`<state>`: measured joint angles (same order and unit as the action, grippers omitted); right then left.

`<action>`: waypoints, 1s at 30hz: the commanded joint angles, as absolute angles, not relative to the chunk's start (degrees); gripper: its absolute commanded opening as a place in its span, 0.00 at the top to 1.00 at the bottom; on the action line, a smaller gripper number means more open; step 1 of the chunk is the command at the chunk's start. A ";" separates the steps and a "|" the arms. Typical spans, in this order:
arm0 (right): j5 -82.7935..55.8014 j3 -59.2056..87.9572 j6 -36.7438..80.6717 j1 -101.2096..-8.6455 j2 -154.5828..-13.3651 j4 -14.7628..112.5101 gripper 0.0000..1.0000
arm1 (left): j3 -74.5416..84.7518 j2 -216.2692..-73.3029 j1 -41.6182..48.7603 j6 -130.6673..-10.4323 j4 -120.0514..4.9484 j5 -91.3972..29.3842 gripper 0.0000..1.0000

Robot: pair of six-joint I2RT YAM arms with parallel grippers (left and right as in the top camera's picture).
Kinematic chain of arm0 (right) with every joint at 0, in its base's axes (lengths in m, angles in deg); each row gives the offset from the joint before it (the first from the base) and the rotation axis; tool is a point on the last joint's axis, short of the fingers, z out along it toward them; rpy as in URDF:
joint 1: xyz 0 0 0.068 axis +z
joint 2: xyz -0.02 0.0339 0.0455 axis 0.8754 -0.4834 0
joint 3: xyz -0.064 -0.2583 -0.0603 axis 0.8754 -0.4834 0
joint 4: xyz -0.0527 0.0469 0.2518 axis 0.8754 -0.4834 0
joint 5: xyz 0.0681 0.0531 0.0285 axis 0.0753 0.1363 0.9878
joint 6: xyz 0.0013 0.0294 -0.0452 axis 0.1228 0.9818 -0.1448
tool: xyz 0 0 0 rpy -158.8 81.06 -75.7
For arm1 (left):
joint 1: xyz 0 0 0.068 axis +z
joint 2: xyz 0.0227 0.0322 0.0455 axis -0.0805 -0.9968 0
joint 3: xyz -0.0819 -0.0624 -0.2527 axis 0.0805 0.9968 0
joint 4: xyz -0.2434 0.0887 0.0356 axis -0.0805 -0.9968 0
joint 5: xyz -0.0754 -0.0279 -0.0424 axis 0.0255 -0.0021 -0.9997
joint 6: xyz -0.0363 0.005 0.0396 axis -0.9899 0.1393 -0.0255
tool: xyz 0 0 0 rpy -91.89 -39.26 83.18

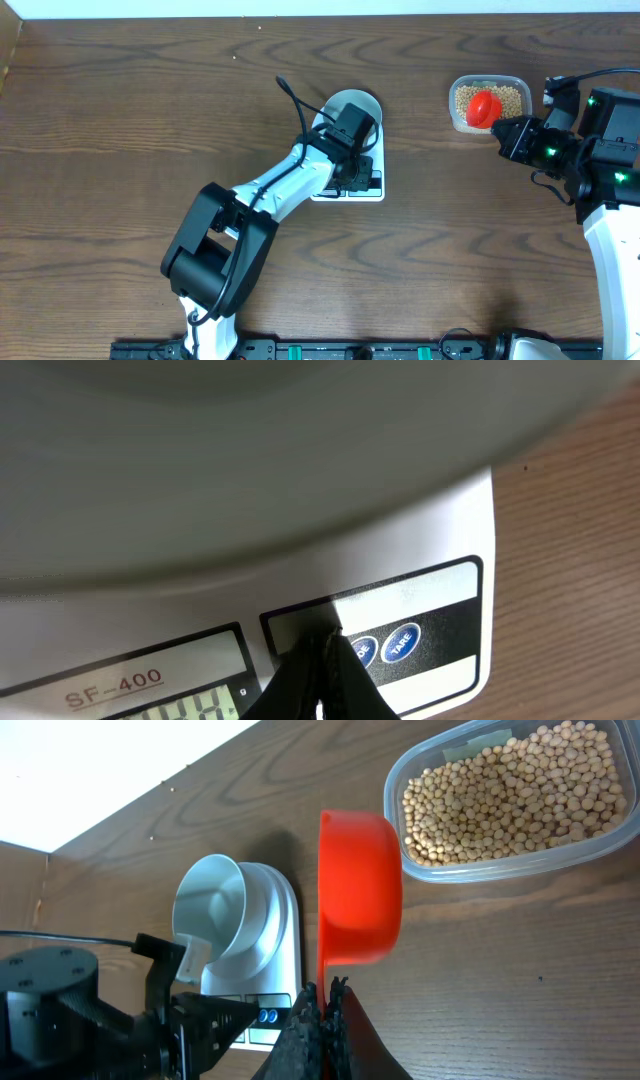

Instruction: Scoop item into bowl and weigh 50g on scale

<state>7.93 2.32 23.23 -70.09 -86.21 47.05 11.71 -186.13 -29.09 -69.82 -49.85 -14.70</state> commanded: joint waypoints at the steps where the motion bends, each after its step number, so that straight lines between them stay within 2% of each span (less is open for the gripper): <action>1: 7.50 3.11 22.14 -70.87 -86.06 47.09 0.99 | 13.30 -191.46 -28.02 -68.81 -49.87 -14.35 0.92; 8: 7.50 3.11 22.16 -70.87 -86.06 47.35 0.99 | 13.13 -189.45 -28.20 -68.48 -50.37 -14.88 0.93; 18: 7.54 3.11 22.38 -70.87 -86.06 47.51 0.99 | 13.13 -178.37 -28.29 -68.38 -58.52 -14.85 0.93; 30: 7.50 3.11 22.34 -70.87 -86.06 47.68 0.99 | 13.13 -168.23 -28.29 -68.40 -56.03 -11.60 0.93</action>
